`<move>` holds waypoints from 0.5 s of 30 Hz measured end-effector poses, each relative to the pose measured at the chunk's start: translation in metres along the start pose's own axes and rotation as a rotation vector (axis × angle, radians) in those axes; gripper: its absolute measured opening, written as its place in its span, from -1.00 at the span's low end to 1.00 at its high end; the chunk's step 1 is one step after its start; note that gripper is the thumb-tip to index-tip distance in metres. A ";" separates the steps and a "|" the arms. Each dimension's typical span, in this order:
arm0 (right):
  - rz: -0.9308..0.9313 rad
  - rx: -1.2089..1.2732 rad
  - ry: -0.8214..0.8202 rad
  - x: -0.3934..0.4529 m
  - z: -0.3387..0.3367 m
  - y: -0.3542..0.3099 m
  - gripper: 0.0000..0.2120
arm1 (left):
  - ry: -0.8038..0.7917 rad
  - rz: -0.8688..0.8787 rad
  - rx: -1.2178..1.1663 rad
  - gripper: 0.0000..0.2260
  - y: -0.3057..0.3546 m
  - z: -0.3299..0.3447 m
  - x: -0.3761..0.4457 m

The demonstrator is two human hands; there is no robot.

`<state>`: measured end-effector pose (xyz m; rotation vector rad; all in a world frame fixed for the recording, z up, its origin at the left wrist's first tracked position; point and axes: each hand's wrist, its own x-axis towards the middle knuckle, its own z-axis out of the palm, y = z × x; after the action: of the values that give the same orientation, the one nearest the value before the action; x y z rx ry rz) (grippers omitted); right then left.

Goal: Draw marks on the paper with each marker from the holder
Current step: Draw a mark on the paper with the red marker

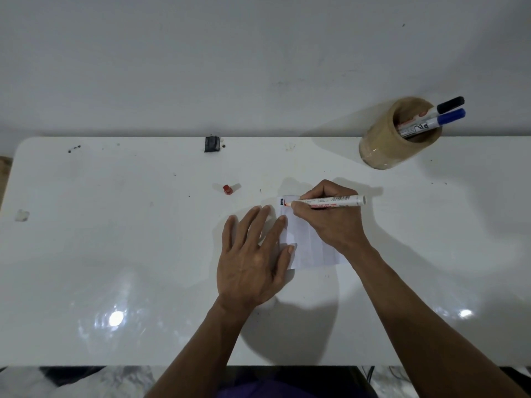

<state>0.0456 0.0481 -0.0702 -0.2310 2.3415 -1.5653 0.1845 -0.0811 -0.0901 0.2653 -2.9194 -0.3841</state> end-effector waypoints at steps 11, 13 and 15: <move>0.020 -0.026 0.006 0.001 0.001 -0.001 -0.85 | 0.016 0.007 0.003 -0.56 0.000 0.001 -0.001; 0.014 -0.022 0.011 0.001 0.001 -0.001 -0.85 | 0.025 0.008 0.000 -0.56 0.000 0.002 -0.001; 0.017 -0.009 0.010 0.002 0.000 0.000 -0.85 | 0.030 0.008 -0.005 -0.56 0.000 0.002 -0.001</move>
<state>0.0442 0.0473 -0.0708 -0.2045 2.3521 -1.5524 0.1850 -0.0806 -0.0922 0.2561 -2.8890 -0.3832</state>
